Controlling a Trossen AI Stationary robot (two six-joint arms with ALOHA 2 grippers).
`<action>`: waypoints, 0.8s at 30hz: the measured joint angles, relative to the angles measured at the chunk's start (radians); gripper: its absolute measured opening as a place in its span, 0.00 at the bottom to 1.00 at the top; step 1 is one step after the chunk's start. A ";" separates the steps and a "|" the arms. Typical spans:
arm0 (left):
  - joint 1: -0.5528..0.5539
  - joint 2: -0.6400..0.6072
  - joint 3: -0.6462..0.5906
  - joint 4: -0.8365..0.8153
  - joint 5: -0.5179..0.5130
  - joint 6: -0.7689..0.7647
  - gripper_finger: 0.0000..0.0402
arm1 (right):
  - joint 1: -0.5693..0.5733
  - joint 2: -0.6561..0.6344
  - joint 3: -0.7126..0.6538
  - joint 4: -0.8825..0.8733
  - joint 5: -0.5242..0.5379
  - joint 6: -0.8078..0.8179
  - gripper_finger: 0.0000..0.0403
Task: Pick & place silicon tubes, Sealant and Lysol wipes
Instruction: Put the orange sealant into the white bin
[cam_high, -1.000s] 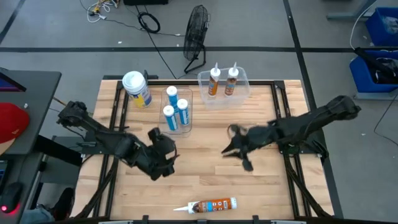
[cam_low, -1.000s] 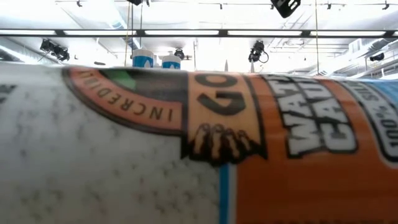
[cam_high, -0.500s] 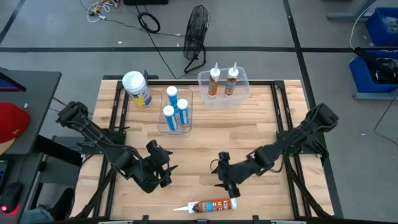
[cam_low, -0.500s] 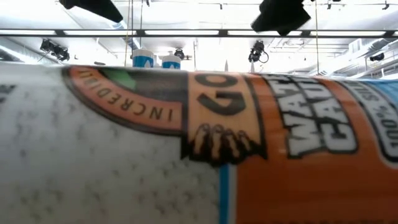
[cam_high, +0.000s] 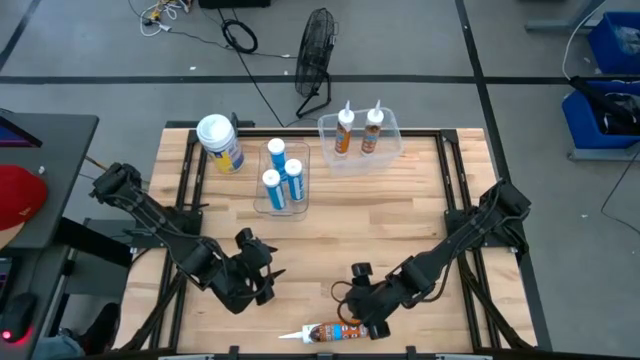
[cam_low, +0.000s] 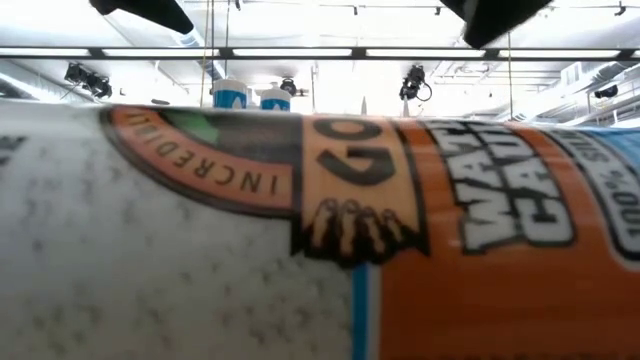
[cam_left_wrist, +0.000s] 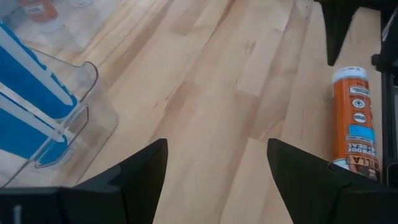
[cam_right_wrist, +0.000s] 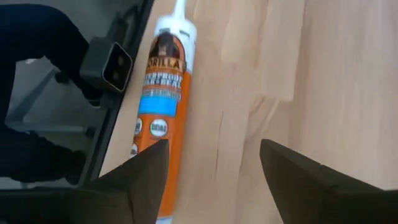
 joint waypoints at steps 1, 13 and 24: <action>0.000 0.000 0.000 0.000 0.000 0.000 0.70 | 0.003 0.000 0.000 -0.008 -0.002 0.020 0.64; -0.004 0.000 0.001 0.001 0.001 -0.011 0.70 | 0.065 0.061 0.002 0.029 -0.019 0.119 0.64; -0.004 0.000 0.001 -0.005 0.002 0.001 0.70 | 0.070 0.195 0.045 0.071 -0.081 0.160 0.64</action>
